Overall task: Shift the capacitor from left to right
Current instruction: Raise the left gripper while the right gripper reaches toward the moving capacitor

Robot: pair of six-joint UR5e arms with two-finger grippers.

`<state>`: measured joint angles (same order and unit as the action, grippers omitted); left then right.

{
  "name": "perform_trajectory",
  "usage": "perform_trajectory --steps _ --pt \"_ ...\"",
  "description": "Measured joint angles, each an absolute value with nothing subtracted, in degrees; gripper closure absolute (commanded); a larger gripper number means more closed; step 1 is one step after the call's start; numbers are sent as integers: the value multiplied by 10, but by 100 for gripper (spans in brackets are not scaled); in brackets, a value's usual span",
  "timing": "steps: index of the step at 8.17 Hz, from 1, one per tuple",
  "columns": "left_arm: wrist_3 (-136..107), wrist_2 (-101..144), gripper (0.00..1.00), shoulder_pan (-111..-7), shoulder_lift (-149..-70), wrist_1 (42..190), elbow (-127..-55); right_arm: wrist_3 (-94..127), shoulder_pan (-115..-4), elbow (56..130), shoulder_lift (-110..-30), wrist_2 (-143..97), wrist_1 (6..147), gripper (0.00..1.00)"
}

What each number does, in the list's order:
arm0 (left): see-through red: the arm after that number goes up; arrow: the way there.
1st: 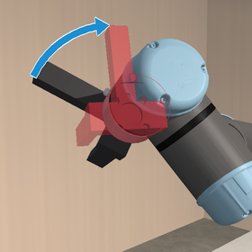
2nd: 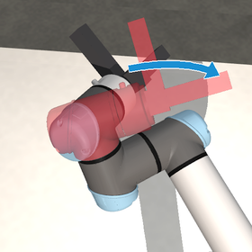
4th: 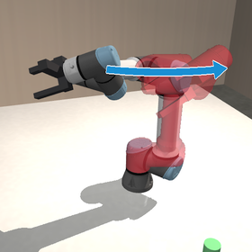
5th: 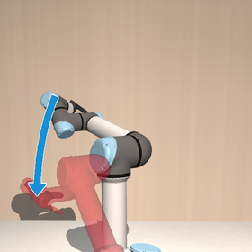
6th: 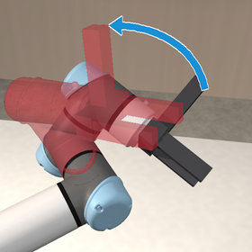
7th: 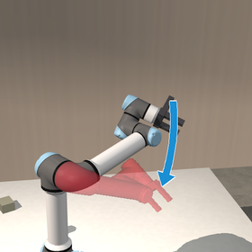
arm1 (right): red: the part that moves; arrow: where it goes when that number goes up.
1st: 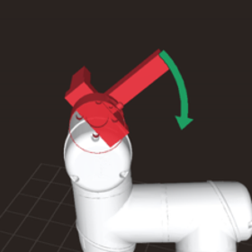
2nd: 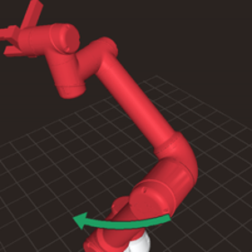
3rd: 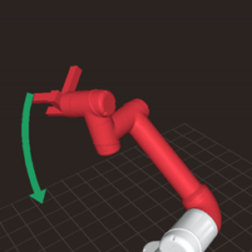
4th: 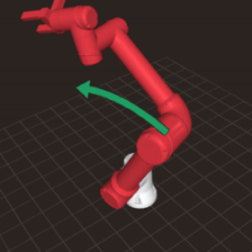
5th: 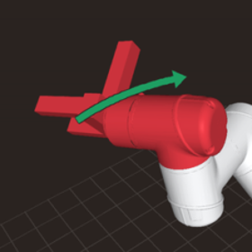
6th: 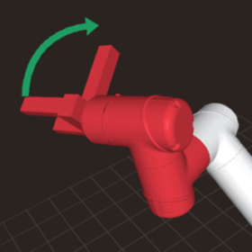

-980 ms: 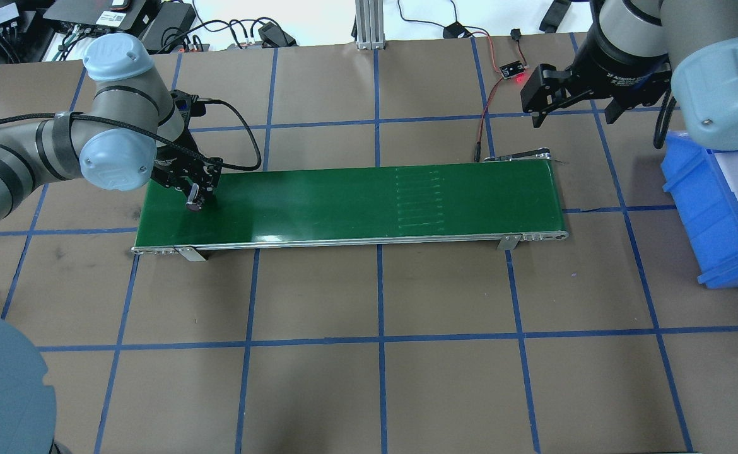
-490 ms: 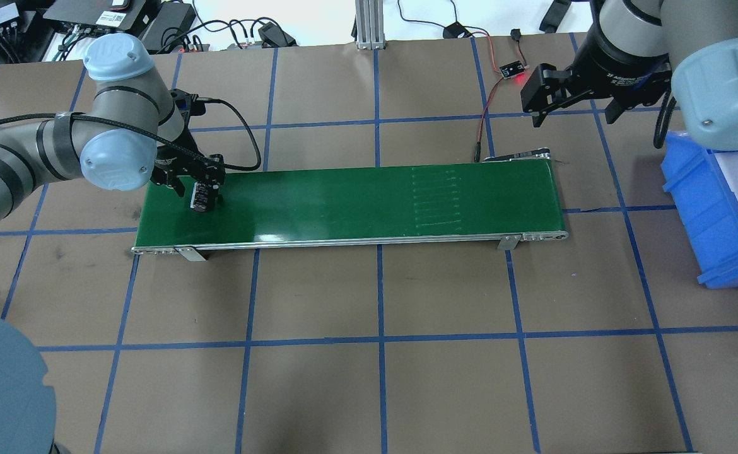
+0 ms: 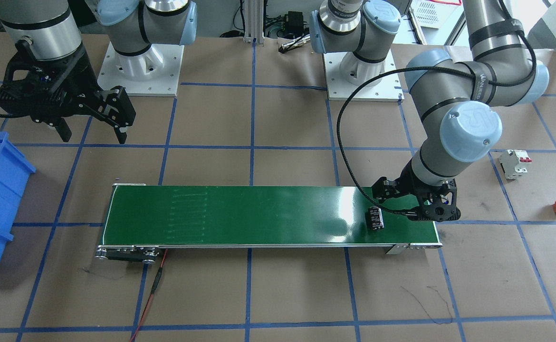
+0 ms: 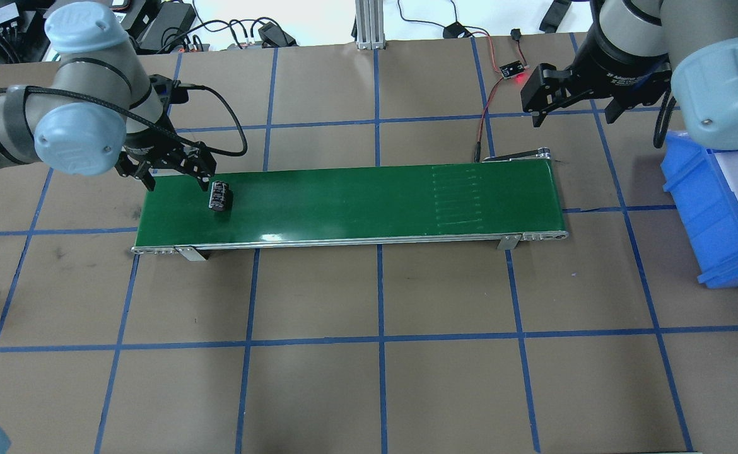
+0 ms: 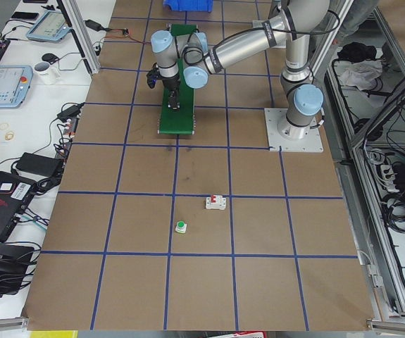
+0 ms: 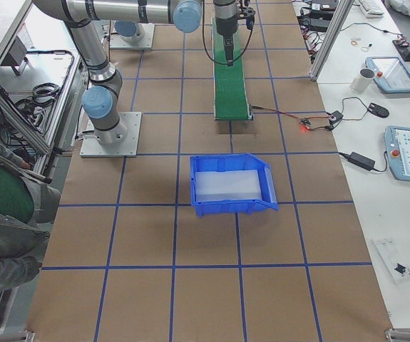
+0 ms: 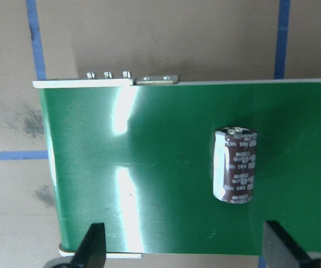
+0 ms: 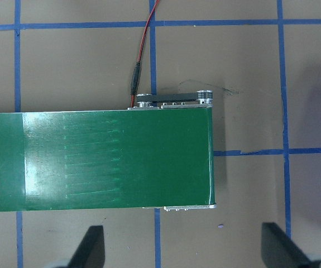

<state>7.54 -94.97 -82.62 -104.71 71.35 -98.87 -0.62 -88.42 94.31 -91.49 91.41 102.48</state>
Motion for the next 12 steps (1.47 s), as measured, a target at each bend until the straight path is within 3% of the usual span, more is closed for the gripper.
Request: perform_trajectory --steps 4,12 --pt "81 -954 0 -819 -1013 757 -924 -7 -884 945 -915 914 1019 0" --pt "64 -900 0 -831 -949 808 -919 -27 -884 976 -886 903 1018 5"
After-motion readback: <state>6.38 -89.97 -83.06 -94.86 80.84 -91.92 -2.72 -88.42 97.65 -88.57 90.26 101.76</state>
